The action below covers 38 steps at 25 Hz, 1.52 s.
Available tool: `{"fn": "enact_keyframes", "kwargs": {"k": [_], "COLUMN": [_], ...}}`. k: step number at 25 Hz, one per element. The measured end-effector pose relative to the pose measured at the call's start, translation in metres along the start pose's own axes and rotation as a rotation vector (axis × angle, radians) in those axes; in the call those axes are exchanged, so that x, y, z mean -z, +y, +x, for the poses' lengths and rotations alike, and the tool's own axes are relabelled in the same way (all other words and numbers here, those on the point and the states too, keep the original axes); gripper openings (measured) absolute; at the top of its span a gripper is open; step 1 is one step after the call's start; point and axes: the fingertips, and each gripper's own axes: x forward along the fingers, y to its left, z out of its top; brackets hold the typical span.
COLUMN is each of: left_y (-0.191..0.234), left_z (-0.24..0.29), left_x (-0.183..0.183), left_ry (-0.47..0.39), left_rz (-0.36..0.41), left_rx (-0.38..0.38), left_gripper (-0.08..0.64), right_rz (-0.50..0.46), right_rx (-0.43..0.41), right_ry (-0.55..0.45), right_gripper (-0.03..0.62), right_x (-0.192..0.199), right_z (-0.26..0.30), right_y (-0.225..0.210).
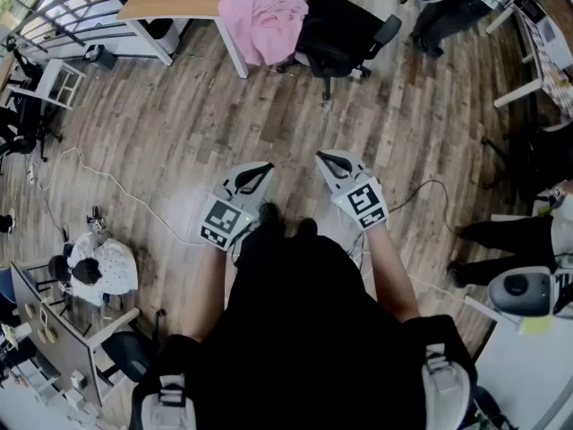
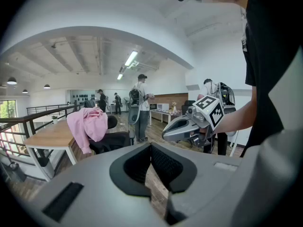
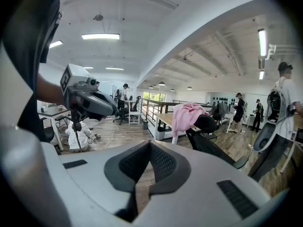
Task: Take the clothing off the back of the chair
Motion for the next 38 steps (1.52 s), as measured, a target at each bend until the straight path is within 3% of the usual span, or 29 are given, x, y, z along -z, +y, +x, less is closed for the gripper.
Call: {"fn": "enact_keyframes", "kwargs": {"k": [16,26,38], "left_y": [-0.048,-0.04,-0.004], "left_z": [-0.009,-0.025,-0.018], "left_x": [0.004,0.011,0.009], "left_ry": [-0.025,-0.011,-0.035], "left_rz": [-0.032,-0.045,-0.051], "left_rx": [-0.07,-0.106,-0.099], "left_gripper": [0.003,0.003,0.003], "right_rz": [-0.032,-0.032,-0.038], "right_rx": [-0.054,-0.115,-0.072], "right_ry": [0.017,0.025,0.05], "right_gripper": [-0.005,-0.003,-0.003], "right_x": [0.02,0.018,0.011], "right_z": [-0.04,-0.032,-0.005], "right_y": [0.012,0.033,0.011]}}
